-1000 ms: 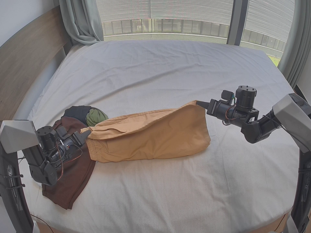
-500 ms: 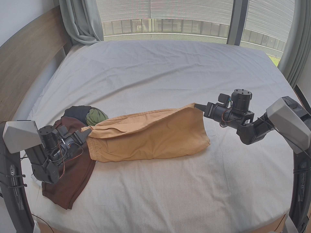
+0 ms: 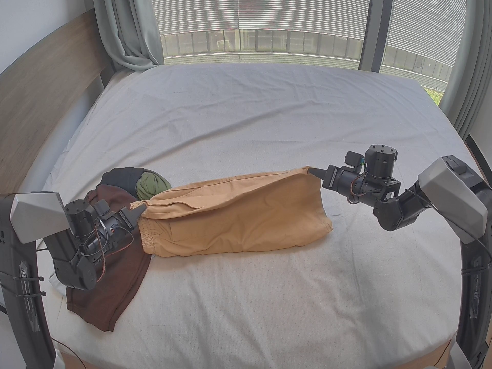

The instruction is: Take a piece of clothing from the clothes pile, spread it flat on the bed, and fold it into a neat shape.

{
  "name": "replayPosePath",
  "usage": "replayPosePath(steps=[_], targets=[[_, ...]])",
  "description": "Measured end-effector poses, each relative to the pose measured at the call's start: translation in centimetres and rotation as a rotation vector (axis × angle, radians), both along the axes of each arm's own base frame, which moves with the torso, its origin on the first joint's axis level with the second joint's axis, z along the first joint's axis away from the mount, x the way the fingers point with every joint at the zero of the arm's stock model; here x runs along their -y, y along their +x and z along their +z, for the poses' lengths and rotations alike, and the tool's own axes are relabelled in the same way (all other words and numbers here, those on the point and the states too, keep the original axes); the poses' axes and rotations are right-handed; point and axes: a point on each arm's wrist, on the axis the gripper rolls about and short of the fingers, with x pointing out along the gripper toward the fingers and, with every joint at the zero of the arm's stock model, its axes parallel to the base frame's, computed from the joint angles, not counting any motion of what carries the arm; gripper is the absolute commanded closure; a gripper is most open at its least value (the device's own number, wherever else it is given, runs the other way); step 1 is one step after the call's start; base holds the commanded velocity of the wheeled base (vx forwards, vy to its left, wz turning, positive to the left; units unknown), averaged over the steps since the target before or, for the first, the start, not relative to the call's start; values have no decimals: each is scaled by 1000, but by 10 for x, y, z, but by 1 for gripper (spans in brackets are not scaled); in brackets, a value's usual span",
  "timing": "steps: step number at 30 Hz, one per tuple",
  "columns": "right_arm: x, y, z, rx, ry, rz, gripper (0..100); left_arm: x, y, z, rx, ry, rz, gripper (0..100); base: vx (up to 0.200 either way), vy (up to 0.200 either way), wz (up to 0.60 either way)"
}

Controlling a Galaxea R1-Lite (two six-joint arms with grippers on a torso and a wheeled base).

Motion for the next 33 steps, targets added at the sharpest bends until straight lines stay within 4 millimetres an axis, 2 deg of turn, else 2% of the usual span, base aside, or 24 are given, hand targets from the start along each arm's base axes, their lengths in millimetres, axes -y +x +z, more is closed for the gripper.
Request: replayPosePath(steps=[8,13,23,33], targets=[[3,4,0,31,6,-17,0,-3,3,0,10,1,8,0,0,0,0],[5,1,-2,19,2,-29,0,-12,3,2,15,0,34,0,0,0,0],[9,-26,9,37,-17,-24,0,-20,4,10,41,0,52,0,0,0,0],[13,-50,-4,19,-33,-18,0,-18,0,14,38,-3,44,0,0,0,0]])
